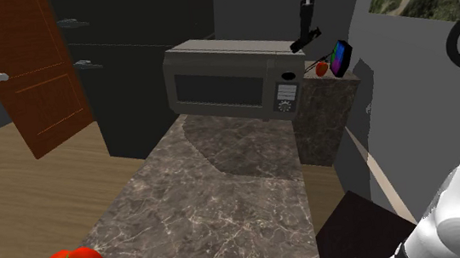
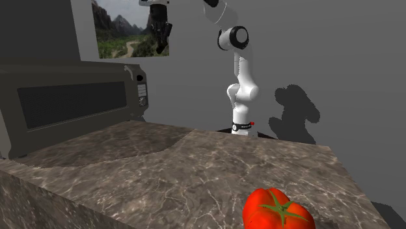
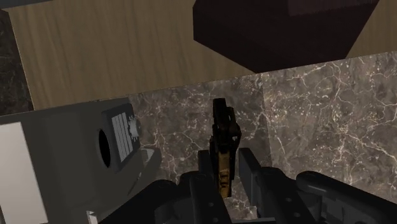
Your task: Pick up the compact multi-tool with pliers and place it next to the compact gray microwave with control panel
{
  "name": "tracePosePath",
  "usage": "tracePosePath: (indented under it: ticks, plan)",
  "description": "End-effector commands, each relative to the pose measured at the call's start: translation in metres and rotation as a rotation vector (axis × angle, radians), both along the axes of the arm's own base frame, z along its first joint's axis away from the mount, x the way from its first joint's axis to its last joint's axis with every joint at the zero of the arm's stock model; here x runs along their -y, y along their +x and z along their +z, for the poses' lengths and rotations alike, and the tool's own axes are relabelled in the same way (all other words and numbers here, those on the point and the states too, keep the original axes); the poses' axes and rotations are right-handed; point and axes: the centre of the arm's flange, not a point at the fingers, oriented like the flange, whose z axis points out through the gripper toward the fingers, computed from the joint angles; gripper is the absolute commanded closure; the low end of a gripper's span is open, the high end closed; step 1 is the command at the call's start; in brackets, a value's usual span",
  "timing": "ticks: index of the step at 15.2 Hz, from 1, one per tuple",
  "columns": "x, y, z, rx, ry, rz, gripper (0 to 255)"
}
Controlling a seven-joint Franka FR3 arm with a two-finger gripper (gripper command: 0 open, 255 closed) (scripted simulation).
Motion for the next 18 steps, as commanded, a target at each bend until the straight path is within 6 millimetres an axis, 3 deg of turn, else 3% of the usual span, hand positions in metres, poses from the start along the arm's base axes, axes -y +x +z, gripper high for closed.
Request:
tracePosePath:
  ticks: [1, 18]
  plan:
    - [0.019, 0.010, -0.005, 0.000, -0.001, 0.003, 255]
    - [0.019, 0.010, -0.095, 0.000, -0.001, 0.003, 255]
